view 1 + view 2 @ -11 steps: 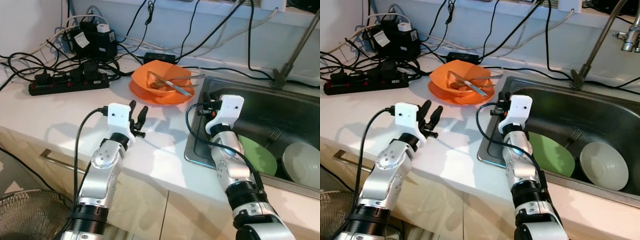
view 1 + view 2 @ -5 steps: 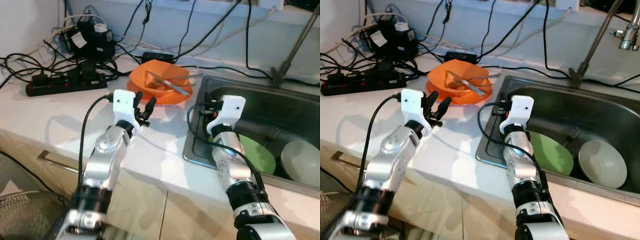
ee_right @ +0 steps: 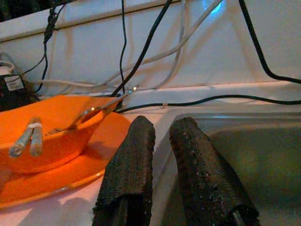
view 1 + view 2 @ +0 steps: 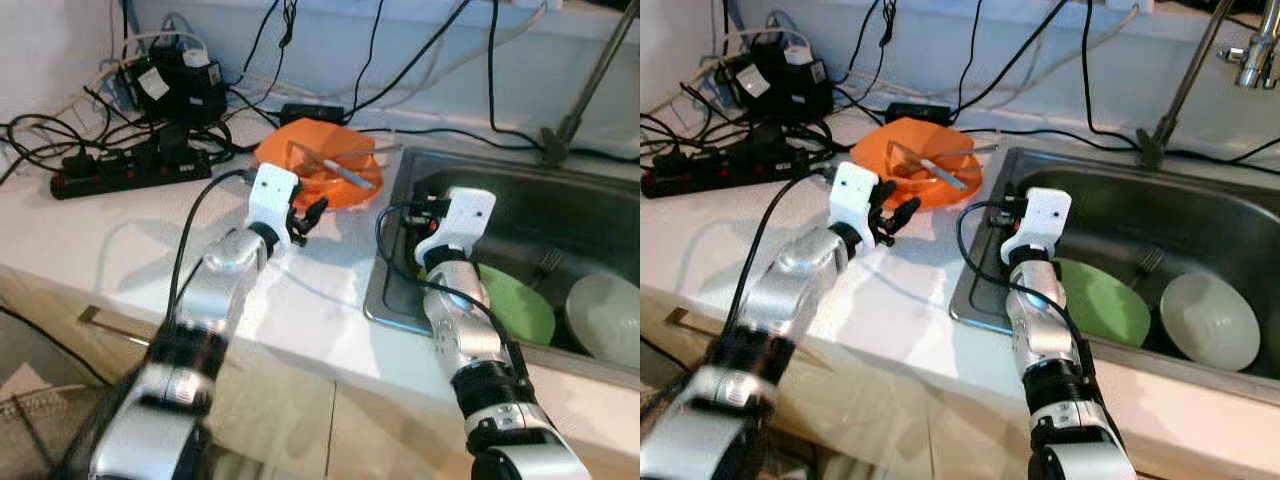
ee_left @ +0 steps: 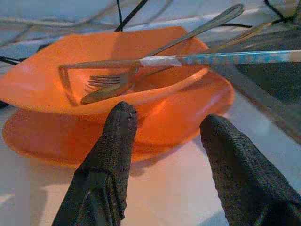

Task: Kitchen organization

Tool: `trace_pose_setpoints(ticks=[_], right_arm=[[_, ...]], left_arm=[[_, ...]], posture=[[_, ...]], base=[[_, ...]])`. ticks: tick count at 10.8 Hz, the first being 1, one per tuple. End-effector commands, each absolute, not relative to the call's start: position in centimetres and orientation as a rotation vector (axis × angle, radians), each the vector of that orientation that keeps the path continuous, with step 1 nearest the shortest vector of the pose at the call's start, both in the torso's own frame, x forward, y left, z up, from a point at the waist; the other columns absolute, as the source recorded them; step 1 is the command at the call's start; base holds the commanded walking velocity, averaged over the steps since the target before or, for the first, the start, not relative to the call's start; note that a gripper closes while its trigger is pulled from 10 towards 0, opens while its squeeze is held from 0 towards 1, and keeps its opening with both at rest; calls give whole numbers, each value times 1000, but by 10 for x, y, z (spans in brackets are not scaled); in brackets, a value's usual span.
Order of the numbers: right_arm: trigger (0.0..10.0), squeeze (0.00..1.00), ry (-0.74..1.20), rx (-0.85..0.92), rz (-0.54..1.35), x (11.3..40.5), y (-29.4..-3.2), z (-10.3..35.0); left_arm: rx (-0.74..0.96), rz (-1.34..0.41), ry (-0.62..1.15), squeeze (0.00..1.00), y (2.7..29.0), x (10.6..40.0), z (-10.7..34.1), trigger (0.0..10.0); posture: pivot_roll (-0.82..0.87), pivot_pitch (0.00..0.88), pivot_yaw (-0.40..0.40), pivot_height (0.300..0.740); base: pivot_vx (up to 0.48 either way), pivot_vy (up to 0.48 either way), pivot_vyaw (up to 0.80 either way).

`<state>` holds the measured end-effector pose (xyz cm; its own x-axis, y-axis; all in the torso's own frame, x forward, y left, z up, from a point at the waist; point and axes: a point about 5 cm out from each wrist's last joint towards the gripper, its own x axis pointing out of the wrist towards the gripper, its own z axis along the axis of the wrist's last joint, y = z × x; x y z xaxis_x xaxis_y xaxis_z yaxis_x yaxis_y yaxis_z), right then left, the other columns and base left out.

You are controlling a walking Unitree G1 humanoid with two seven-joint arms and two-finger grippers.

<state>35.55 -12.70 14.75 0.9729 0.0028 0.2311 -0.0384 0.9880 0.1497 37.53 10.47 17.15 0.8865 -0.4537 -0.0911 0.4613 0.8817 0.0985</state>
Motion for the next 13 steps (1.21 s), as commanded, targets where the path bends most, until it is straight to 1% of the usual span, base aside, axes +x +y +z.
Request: trace_pose_setpoints(ticks=[1, 3, 5, 6, 7, 8, 10, 13], right_arm=[[10000, 0, -221, 158, 5, 353, -130, 142], [10000, 0, -220, 161, 9, 351, -127, 140], [10000, 0, -225, 147, 11, 352, -130, 143], [10000, 0, -228, 134, 7, 353, -135, 144], [10000, 0, -237, 85, -9, 357, -150, 150], [10000, 0, -256, 54, -13, 361, -159, 159], [10000, 0, -300, 17, -8, 365, -169, 180], [10000, 0, -285, -16, 12, 371, -170, 185]], left_arm=[[141, -477, 55, 0, 103, 380, 179, 10000], [154, -453, 83, 0, 104, 389, 185, 10000], [138, -412, 137, 0, 113, 401, 191, 10000], [139, -398, 148, 0, 116, 404, 193, 10000], [137, -372, 154, 0, 121, 407, 196, 10000], [124, -358, 161, 0, 123, 409, 197, 10000], [83, -366, 165, 0, 120, 409, 196, 10000], [57, -380, 217, 0, 122, 409, 192, 10000]], posture=[[199, 0, 64, 740], [203, 0, 66, 740], [192, 0, 73, 740], [187, 0, 73, 740], [173, 0, 71, 740], [159, 0, 65, 740], [155, 0, 46, 740], [160, 0, 39, 740]], base=[[0, 0, 0], [0, 0, 0], [0, 0, 0], [0, 0, 0], [0, 0, 0], [0, 0, 0], [0, 0, 0], [0, 0, 0]])
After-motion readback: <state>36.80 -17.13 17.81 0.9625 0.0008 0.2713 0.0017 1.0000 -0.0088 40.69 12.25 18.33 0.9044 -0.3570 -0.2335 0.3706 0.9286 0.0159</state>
